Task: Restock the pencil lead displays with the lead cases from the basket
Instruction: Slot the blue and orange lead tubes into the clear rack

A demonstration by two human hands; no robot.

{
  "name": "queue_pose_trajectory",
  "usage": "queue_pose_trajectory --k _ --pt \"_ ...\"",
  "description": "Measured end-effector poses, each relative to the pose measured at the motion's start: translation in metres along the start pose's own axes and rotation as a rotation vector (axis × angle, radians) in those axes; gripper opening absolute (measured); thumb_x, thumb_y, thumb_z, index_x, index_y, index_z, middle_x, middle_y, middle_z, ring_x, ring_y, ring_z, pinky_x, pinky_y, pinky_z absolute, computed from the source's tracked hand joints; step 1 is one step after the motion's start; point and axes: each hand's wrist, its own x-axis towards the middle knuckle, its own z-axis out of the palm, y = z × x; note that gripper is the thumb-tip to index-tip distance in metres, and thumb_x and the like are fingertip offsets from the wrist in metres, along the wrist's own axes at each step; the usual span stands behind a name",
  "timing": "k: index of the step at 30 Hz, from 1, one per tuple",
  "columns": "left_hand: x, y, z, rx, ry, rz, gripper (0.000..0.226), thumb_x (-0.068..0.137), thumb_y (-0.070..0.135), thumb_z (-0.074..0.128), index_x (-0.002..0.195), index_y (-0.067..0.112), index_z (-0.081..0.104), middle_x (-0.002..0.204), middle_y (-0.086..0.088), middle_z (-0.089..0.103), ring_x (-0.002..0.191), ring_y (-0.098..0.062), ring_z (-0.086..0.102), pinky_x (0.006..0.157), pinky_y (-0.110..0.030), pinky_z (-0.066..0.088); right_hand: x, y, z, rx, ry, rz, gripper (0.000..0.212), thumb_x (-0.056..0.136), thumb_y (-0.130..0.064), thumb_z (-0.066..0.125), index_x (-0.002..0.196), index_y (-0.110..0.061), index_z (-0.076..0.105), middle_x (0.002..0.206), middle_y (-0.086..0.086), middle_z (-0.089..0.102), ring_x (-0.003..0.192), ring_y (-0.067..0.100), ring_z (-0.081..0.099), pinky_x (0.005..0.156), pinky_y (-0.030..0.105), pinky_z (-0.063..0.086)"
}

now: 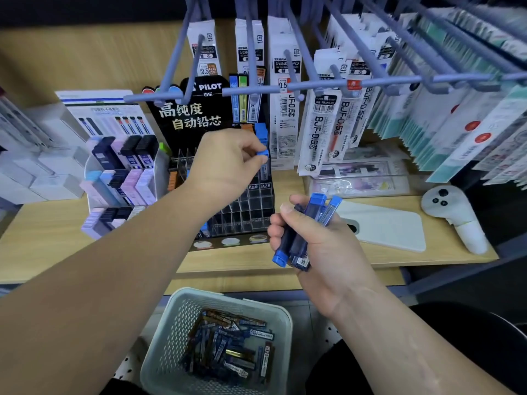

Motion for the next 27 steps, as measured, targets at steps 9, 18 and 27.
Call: queue_pose_trajectory --k 9,18,27 --pt "0.0 -0.011 0.014 0.23 -0.017 0.088 0.012 0.079 0.017 0.081 0.078 0.012 0.07 0.088 -0.001 0.061 0.08 -0.022 0.06 0.073 -0.039 0.053 0.001 0.001 0.0 -0.028 -0.026 0.01 0.027 0.091 -0.007 0.07 0.115 -0.012 0.058 0.081 0.012 0.069 0.066 0.021 0.066 0.061 0.029 0.054" --pt "-0.008 0.009 -0.004 0.152 -0.05 -0.104 0.016 0.081 0.034 0.08 0.086 0.022 0.07 0.077 0.009 0.059 0.07 -0.006 0.055 0.067 -0.026 0.048 0.002 0.004 0.0 -0.093 -0.075 0.05 0.033 0.09 -0.005 0.071 0.12 -0.011 0.058 0.08 0.01 0.069 0.063 0.02 0.065 0.061 0.029 0.053" --pt "-0.062 0.056 -0.029 -0.566 -0.449 -0.444 0.02 0.082 0.015 0.081 0.082 -0.001 0.068 0.066 -0.031 0.056 0.038 -0.038 0.058 0.041 -0.046 0.053 0.0 0.012 0.004 -0.315 -0.159 0.015 0.017 0.089 0.003 0.069 0.103 -0.004 0.06 0.069 0.009 0.062 0.056 0.018 0.058 0.052 0.026 0.05"
